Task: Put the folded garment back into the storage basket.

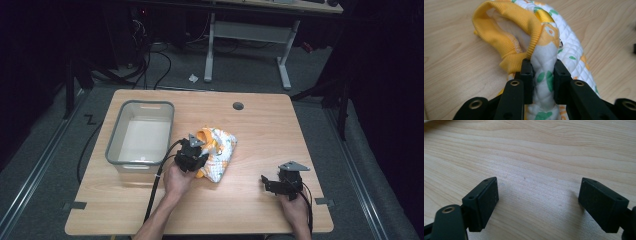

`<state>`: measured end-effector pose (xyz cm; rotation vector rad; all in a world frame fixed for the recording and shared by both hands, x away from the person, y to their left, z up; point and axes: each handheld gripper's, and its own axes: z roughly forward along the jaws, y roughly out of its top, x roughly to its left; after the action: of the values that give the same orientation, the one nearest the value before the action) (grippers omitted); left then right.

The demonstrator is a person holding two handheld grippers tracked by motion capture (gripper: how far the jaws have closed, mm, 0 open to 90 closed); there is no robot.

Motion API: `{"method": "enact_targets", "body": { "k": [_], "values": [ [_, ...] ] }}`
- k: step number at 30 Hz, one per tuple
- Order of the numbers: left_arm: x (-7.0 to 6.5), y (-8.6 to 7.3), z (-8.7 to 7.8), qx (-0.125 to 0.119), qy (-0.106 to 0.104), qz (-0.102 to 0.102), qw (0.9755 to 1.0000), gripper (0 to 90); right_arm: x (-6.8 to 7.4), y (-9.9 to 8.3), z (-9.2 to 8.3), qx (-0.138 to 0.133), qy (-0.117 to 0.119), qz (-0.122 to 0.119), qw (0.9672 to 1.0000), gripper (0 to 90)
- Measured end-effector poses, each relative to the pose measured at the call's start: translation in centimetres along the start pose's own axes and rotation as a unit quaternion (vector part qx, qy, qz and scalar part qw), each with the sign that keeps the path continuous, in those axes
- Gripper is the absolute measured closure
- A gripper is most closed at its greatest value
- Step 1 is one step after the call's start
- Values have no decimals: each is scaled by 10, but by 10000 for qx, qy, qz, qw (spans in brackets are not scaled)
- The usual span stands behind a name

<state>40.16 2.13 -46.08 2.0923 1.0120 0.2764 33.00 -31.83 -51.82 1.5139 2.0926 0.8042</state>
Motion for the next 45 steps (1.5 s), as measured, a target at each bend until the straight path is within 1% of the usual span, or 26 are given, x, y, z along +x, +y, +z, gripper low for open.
{"method": "enact_targets", "body": {
  "k": [6, 9, 17, 19, 22, 28, 36, 39, 41, 45],
  "values": [
    [-1, 8, -23, -325, -32, 62, 9994, 746, 0, 0, 0, 0, 0, 1, 10000, 165],
    [0, 9, -30, -464, -91, 32, 9989, 746, 0, 0, 0, -1, 0, 1, 10000, 165],
    [4, 8, -43, -604, -135, -37, 9981, 746, 0, 0, 0, 0, 0, 1, 10000, 165],
    [5, 7, -46, -632, -184, -74, 9978, 746, 0, 0, 0, 0, 0, 2, 10000, 165],
    [6, 3, -52, -678, -203, -148, 9974, 747, 0, 0, 0, 0, 0, 0, 10000, 165],
    [12, -3, -67, -800, -120, -211, 9965, 746, 0, 0, 0, -1, 1, 0, 10000, 165],
    [26, -10, -91, -940, 29, -338, 9950, 746, 0, 0, 0, -2, 0, -1, 10000, 165],
    [31, -12, -97, -1004, 6, -414, 9941, 746, 0, 0, 0, -1, 0, 0, 10000, 165],
    [33, -12, -99, -1041, 30, -446, 9936, 746, 0, 0, 0, -1, 1, 1, 10000, 165],
    [37, -12, -105, -1111, 36, -477, 9927, 746, 0, 0, 0, -1, 1, 1, 10000, 165]
  ]
}}
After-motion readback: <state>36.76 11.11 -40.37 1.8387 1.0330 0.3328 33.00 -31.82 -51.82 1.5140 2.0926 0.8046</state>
